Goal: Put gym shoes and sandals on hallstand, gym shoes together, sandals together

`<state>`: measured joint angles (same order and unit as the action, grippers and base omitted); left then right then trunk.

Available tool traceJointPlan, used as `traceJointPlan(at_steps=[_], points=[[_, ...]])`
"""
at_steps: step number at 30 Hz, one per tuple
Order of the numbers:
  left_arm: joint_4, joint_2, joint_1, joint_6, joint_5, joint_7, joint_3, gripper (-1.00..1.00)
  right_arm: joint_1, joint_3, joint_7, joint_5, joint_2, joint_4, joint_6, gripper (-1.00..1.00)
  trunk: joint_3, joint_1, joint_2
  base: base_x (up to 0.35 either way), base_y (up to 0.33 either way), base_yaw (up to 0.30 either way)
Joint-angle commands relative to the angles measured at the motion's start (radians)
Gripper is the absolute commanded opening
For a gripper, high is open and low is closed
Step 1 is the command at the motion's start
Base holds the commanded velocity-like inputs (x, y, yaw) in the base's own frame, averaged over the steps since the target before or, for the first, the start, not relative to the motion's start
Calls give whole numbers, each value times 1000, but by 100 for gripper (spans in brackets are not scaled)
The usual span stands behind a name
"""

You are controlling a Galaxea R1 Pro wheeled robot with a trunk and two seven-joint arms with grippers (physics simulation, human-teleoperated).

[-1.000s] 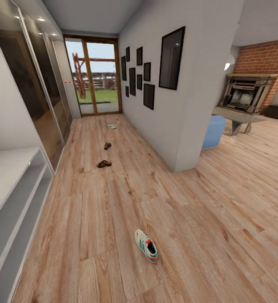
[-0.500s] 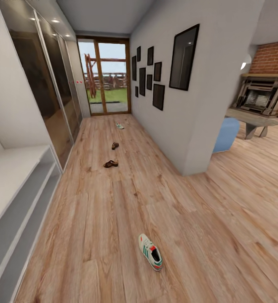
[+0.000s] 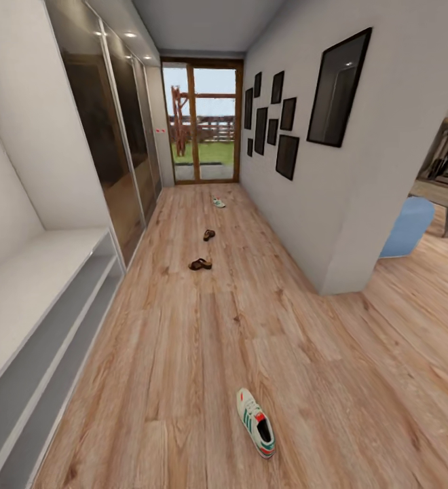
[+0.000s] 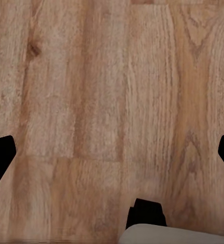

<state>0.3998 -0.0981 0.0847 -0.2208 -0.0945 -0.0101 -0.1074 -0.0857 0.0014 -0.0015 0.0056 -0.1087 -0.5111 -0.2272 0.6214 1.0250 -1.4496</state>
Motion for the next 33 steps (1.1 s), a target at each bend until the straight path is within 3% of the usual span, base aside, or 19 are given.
traceJointPlan(at_steps=[1,24,33], points=[[-1,0,1,-3,-10,-1,2,100,0,0,0,1,0,0,-3,100,1,0,0,32,-23,272],[0,0,0,-3,-10,-1,2,100,0,1,0,1,0,0,-3,100,10,0,0,10,-9,272],[0,0,0,-3,-10,-1,2,100,0,1,2,1,-2,-1,-3,100,11,0,0,89,-208,103]])
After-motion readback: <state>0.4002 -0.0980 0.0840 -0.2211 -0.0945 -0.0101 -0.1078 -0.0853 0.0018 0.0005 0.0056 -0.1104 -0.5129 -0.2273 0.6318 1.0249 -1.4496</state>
